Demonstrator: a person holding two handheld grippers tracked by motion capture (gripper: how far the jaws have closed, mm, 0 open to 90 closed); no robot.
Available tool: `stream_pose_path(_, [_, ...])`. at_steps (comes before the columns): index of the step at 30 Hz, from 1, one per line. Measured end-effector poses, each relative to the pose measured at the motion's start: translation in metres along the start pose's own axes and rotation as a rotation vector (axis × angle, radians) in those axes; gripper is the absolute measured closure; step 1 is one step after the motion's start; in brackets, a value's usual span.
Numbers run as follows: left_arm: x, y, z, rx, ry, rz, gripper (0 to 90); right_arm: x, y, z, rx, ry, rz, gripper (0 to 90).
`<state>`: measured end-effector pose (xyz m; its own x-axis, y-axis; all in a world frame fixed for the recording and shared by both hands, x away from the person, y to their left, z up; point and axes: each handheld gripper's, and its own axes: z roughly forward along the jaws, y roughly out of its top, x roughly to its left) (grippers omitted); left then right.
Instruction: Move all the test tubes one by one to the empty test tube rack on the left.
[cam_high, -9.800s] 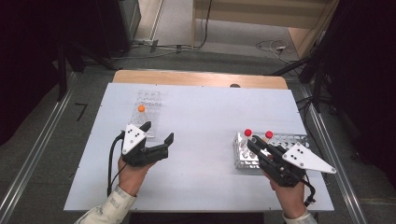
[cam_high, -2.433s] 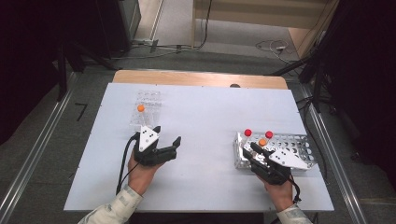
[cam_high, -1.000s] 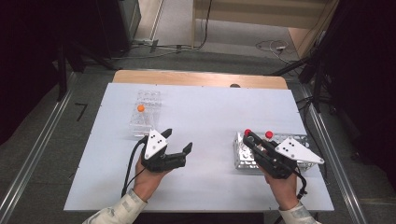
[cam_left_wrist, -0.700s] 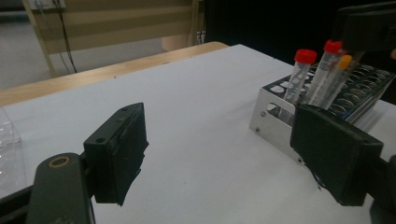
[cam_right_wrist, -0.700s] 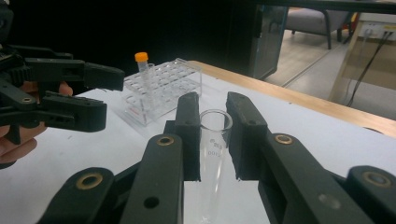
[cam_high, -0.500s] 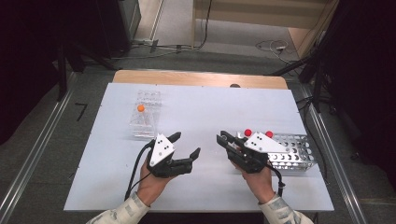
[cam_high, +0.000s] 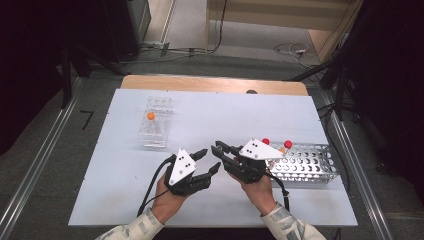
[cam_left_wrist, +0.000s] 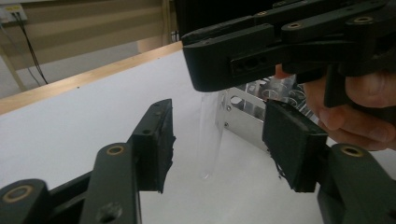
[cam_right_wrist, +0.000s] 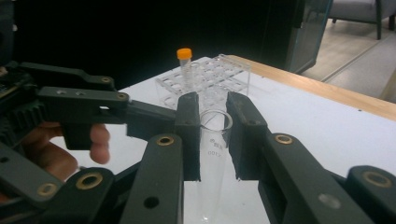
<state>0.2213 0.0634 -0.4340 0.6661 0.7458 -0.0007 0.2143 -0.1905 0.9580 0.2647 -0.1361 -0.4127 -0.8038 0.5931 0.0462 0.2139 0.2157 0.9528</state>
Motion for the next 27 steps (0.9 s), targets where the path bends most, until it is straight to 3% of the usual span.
stream_pose_path(9, [0.000,-0.002,0.000,-0.001,0.014,0.019,58.3,0.010,0.000,0.007,0.010,0.033,0.001,73.0])
stream_pose_path(21, [0.004,-0.003,-0.001,-0.006,0.032,0.007,71.0,0.012,0.000,0.007,0.011,0.044,0.004,72.9])
stream_pose_path(27, [0.004,-0.003,-0.001,-0.005,0.033,0.007,73.0,0.012,0.000,0.007,0.012,0.045,0.005,72.8])
